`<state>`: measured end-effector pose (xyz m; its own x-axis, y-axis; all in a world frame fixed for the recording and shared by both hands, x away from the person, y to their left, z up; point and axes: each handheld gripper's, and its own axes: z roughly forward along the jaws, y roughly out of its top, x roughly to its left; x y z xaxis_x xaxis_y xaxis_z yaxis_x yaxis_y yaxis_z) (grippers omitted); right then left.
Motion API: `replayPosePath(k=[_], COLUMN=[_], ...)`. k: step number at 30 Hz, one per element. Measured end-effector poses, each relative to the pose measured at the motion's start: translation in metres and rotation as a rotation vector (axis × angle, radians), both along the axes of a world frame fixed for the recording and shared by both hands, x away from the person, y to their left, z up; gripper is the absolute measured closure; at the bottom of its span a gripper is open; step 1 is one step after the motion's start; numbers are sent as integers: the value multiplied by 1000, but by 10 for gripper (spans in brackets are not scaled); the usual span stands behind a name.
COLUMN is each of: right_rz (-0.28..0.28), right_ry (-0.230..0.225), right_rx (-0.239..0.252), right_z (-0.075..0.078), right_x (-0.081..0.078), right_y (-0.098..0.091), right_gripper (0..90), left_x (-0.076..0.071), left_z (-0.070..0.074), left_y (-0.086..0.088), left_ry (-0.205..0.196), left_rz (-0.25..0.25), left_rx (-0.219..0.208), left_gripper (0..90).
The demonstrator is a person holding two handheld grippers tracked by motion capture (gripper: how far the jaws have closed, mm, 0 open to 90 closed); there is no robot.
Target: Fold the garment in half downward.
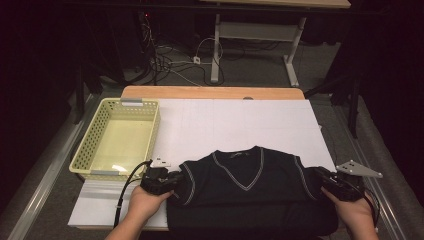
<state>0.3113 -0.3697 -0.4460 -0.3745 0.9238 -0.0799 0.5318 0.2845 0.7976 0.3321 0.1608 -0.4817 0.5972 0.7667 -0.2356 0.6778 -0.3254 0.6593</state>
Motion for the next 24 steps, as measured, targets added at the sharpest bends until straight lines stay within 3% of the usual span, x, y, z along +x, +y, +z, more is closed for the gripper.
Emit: replayPosePath(k=[2, 4, 6, 9, 14, 18, 24], right_rz=[0, 7, 10, 4, -38, -47, -58], right_ry=[-2, -24, -46, -68, -101, -134, -217], right_rx=[20, 56, 44, 35, 51, 64, 81], right_z=[1, 8, 18, 32, 44, 56, 77], right_x=[-1, -2, -2, 1, 10, 19, 34], right_y=[0, 0, 3, 4, 2, 2, 1], right_gripper=[810, 814, 815, 815, 815, 815, 815], left_x=[2, 4, 8, 12, 26, 40, 69], left_z=[4, 16, 38, 64, 87, 104, 122], left_y=[1, 1, -1, -10, -17, -22, -18], left_ry=[-16, -58, -112, -180, -234, -277, -294], left_rz=[4, 15, 7, 3, 35, 57, 130], left_rx=[0, 1, -1, 37, 18, 35, 32], left_gripper=[775, 779, 783, 783, 782, 783, 783])
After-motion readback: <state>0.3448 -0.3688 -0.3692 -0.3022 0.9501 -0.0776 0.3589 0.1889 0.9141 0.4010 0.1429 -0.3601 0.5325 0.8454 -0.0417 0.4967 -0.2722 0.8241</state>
